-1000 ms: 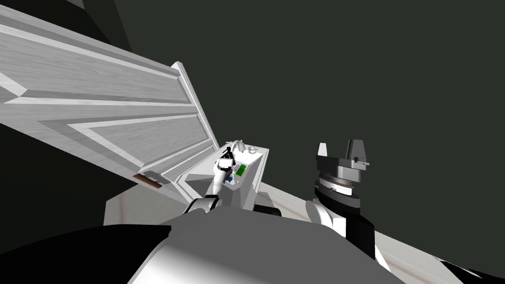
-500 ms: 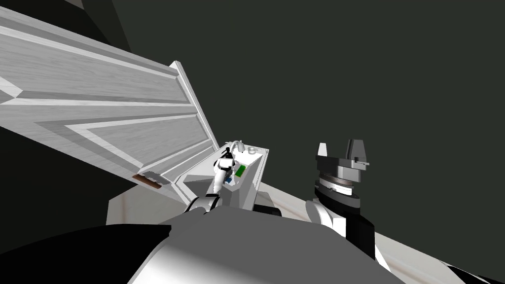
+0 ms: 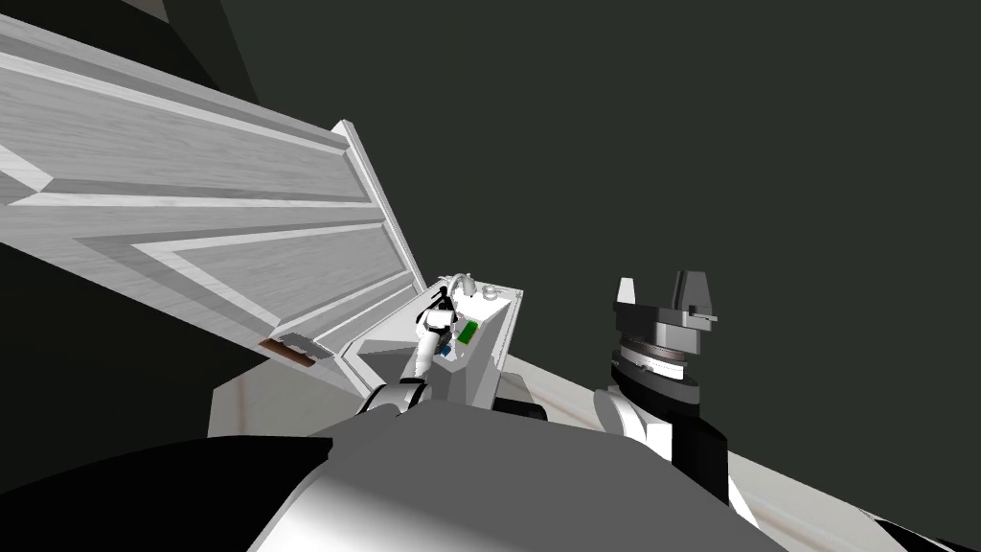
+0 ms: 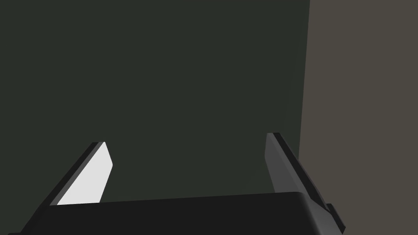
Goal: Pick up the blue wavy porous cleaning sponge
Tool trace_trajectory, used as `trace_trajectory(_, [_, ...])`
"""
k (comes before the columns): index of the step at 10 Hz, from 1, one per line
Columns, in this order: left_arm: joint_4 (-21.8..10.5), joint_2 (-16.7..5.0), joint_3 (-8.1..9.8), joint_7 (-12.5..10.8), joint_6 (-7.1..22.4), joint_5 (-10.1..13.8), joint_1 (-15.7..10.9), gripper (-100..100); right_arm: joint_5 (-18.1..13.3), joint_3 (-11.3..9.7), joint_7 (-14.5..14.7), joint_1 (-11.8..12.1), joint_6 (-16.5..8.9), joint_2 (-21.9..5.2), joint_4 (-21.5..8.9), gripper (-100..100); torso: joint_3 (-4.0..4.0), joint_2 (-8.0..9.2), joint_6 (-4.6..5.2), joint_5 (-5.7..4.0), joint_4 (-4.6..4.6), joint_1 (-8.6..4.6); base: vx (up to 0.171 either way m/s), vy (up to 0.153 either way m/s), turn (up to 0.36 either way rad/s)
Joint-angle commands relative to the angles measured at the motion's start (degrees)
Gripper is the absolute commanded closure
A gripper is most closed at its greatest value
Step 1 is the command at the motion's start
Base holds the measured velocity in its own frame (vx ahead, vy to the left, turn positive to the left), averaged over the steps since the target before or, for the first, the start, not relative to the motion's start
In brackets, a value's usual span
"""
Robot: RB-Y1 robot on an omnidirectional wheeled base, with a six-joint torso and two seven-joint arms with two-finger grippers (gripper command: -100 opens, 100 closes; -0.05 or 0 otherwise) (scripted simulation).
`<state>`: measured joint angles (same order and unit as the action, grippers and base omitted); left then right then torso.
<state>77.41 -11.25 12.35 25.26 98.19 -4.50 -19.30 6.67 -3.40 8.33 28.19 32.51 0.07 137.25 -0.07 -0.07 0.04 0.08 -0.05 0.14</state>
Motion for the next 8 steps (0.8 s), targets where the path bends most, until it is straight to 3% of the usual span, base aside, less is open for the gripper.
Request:
trace_trajectory(1, [0.0, 0.0, 0.0, 0.0, 0.0, 0.0, 0.0, 100, 0.0, 0.0, 0.0, 0.0, 0.0, 0.0, 0.0, 0, 0.0, 0.0, 0.0, 0.0, 0.0, 0.0, 0.0, 0.0, 0.0])
trace_trajectory(3, [0.0, 0.0, -0.01, 0.0, 0.0, 0.0, 0.0, 100, 0.0, 0.0, 0.0, 0.0, 0.0, 0.0, 0.0, 0, -0.04, -0.07, -0.01, 0.0, -0.01, 0.03, 0.0, 0.0, 0.0])
trace_trajectory(4, [0.0, 0.0, -0.02, 0.0, 0.0, 0.0, 0.0, 0, 0.0, 0.0, 0.0, 0.0, 0.0, 0.0, 0.0, 0, -0.04, -0.08, -0.02, 0.0, -0.01, 0.03, 0.0, 0.0, 0.0])
trace_trajectory(5, [1.7, -0.1, 0.21, 0.5, 1.9, 0.0, -0.3, 100, 0.0, 0.0, 0.0, 0.0, 0.0, 0.0, 0.0, 0, -0.05, -0.08, -0.02, 0.0, -0.01, 0.03, -0.001, -0.014, 0.002])
trace_trajectory(7, [1.9, -0.2, 0.3, 0.5, 2.0, 0.0, -0.3, 100, 0.0, 0.0, 0.0, 0.0, 0.0, 0.0, 0.0, 0, -0.03, -0.07, -0.01, -0.03, 0.01, -0.07, 0.002, -0.016, 0.002])
trace_trajectory(8, [2.0, -0.2, 0.32, 0.6, 2.3, 0.0, -0.4, 0, 0.0, 0.0, 0.0, 0.0, 0.0, 0.0, 0.0, 0, -0.04, -0.07, -0.01, -0.01, -0.01, -0.03, 0.0, 0.0, 0.0])
